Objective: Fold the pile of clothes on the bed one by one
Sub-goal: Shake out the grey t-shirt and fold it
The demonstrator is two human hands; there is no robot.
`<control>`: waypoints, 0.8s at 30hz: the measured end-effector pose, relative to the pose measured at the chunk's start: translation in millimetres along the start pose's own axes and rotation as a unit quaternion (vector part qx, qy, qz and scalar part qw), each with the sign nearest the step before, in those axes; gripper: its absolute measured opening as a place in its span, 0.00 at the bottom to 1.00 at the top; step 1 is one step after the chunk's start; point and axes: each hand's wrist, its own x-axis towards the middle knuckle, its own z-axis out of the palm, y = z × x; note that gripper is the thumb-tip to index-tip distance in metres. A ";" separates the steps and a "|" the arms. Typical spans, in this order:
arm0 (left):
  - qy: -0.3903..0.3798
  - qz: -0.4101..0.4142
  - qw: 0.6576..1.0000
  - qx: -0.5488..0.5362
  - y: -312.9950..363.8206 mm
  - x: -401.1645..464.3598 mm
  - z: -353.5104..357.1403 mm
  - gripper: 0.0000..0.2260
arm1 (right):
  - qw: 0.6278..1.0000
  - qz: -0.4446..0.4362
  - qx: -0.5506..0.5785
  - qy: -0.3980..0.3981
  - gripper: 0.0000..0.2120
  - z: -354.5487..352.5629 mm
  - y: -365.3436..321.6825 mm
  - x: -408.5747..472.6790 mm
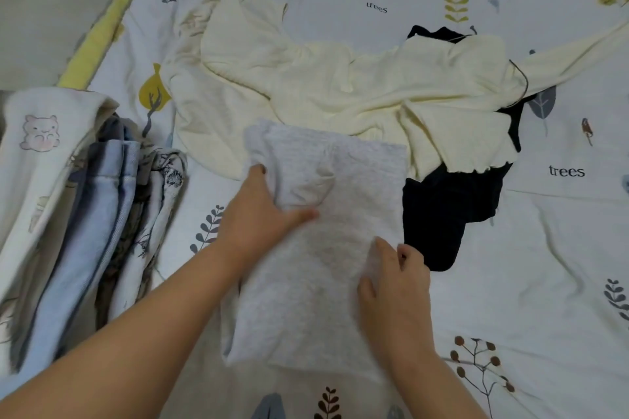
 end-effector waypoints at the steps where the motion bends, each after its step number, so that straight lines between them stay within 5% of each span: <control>1: -0.015 0.036 0.996 0.081 -0.8 -1.9 7.7 0.38 | 1.000 0.004 -0.002 -0.002 0.26 -0.6 -0.6 3.0; 3: 0.005 0.095 0.980 0.173 -0.8 2.9 14.1 0.27 | 1.000 0.011 -0.003 -0.006 0.27 -1.2 -2.0 7.7; 6: 0.042 0.099 0.994 -0.004 5.8 22.1 3.6 0.10 | 1.000 0.017 0.004 -0.005 0.28 -2.3 -3.4 11.4; 8: 0.045 0.003 0.976 -0.215 7.8 34.2 -9.9 0.07 | 1.000 0.010 0.002 0.006 0.28 -1.4 -2.8 11.3; 10: 0.083 -0.127 0.943 -0.295 0.8 40.4 -15.9 0.05 | 1.000 0.006 -0.008 0.006 0.28 1.2 -2.9 9.0; 13: 0.122 -0.197 0.966 -0.118 -5.9 37.0 -11.3 0.17 | 1.000 0.004 -0.028 -0.008 0.32 8.2 -5.6 6.5; 16: 0.186 -0.044 0.981 0.025 9.7 19.7 -8.3 0.29 | 0.999 -0.001 -0.042 0.006 0.34 15.0 -9.4 3.4; 20: 0.166 0.122 0.962 0.180 7.9 -30.7 1.5 0.25 | 0.997 -0.033 -0.056 0.035 0.37 24.2 -11.2 -14.8; 24: 0.068 -0.010 0.968 0.241 -31.1 -89.1 4.5 0.25 | 0.997 0.005 -0.075 -0.036 0.39 30.3 5.1 -29.3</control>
